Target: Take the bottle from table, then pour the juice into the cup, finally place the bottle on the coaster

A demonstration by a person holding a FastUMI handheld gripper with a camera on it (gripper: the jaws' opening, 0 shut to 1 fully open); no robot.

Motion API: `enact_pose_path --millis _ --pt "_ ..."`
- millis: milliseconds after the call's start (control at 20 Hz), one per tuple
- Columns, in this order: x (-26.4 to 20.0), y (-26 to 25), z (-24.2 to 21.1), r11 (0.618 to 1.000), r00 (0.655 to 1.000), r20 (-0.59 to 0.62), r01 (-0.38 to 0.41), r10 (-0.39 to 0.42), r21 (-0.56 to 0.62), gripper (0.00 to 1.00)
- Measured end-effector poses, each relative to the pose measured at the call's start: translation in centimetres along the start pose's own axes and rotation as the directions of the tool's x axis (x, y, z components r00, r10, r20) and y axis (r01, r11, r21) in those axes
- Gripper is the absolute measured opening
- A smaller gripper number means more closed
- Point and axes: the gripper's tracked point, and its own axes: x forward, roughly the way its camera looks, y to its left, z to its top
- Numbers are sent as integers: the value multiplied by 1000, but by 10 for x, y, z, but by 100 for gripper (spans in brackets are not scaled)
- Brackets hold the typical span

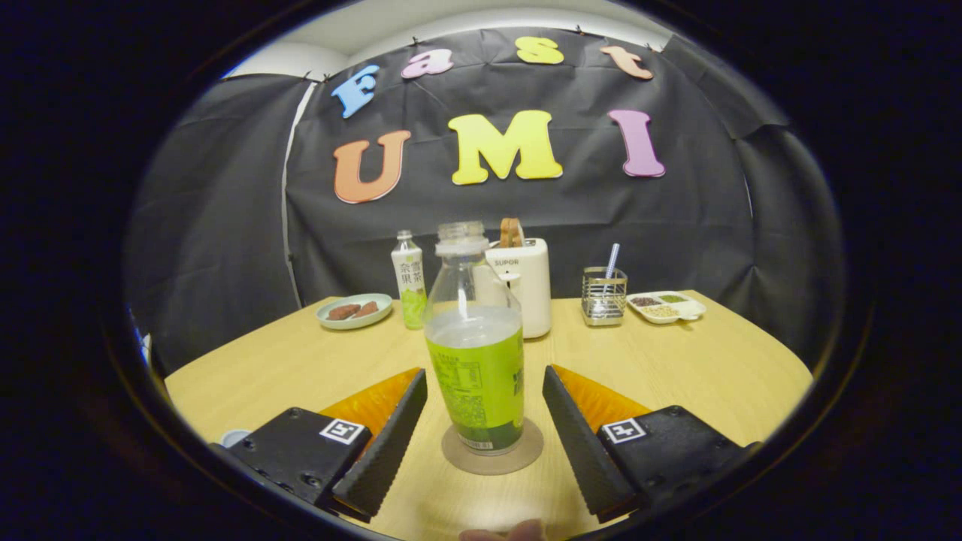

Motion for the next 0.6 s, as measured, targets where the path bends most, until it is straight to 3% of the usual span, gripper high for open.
enact_pose_path --millis 600 --pt "-178 4 96 997 966 251 74 -63 -34 99"
